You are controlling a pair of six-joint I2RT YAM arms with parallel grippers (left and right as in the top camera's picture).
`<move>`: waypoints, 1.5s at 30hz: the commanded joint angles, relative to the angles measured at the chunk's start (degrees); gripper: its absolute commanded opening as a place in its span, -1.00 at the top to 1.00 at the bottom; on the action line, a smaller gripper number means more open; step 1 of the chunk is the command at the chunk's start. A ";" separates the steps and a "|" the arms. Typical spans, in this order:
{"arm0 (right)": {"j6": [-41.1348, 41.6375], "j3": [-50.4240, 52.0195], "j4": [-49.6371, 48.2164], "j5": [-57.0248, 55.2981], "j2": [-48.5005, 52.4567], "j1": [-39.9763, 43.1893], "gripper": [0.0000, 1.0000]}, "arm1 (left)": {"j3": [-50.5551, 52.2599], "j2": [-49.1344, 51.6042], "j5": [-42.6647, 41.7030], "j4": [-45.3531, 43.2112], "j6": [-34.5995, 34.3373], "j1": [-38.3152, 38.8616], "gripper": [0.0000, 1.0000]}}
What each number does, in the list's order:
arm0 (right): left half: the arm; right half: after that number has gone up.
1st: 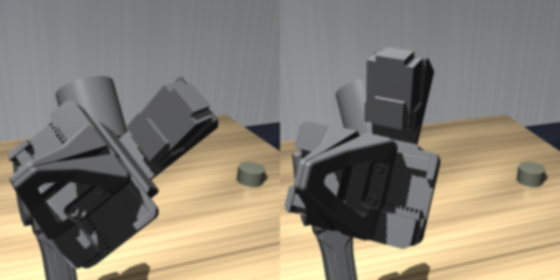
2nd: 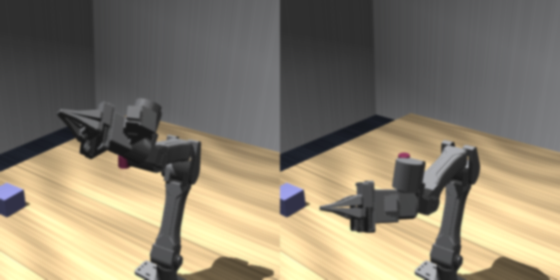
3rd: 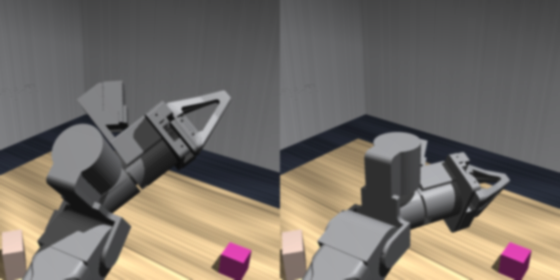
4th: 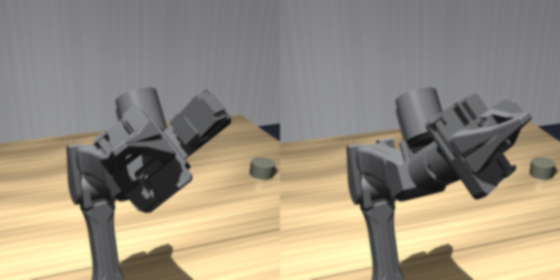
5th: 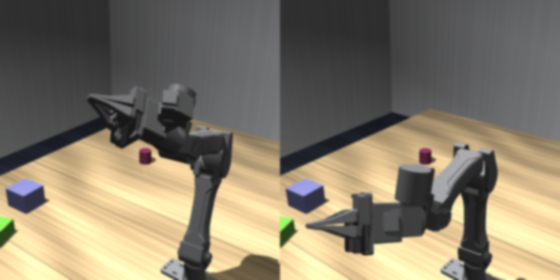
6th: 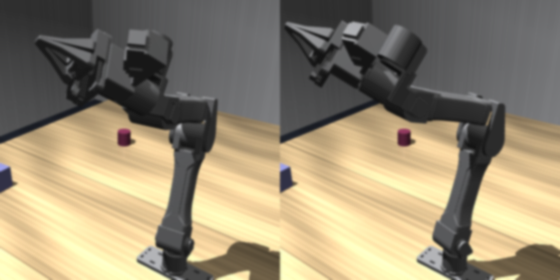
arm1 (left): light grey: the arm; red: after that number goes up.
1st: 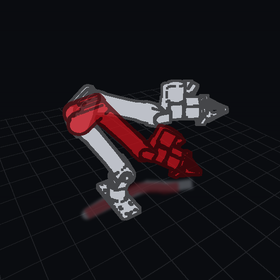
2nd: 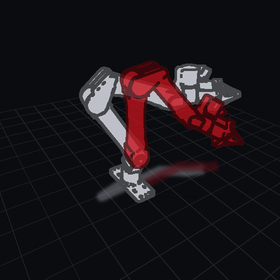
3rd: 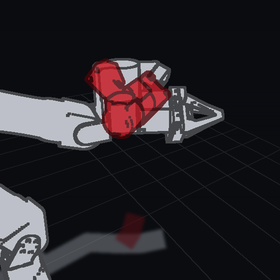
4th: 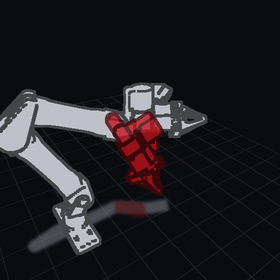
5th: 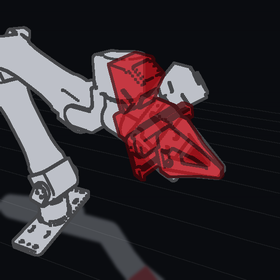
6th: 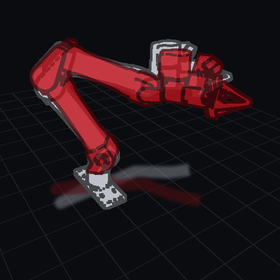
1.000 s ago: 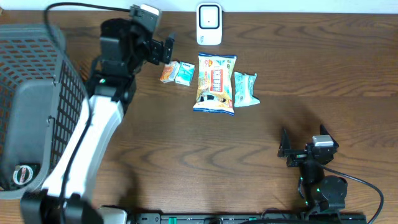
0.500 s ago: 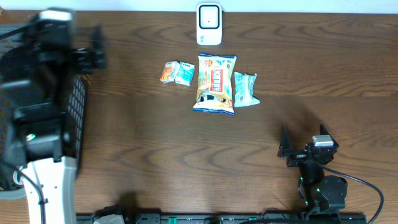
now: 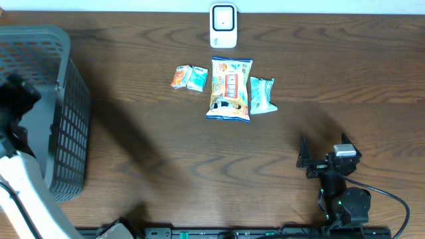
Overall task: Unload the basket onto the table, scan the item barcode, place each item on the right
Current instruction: 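Release the Kleenex pack beside the first one and retract left gripper, then reach the left gripper into the basket and grasp the green Zam-Buk tin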
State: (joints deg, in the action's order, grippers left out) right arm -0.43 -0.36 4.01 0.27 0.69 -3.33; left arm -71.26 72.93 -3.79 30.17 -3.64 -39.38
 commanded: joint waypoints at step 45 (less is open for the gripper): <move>0.81 0.07 0.31 0.09 -0.31 0.24 -0.98 | 4.00 19.17 16.15 15.80 -18.12 -12.48 -0.96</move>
State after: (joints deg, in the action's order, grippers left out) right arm -0.43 -0.36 4.05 0.30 0.69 -3.33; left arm -67.90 91.09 12.51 46.04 -21.04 -51.66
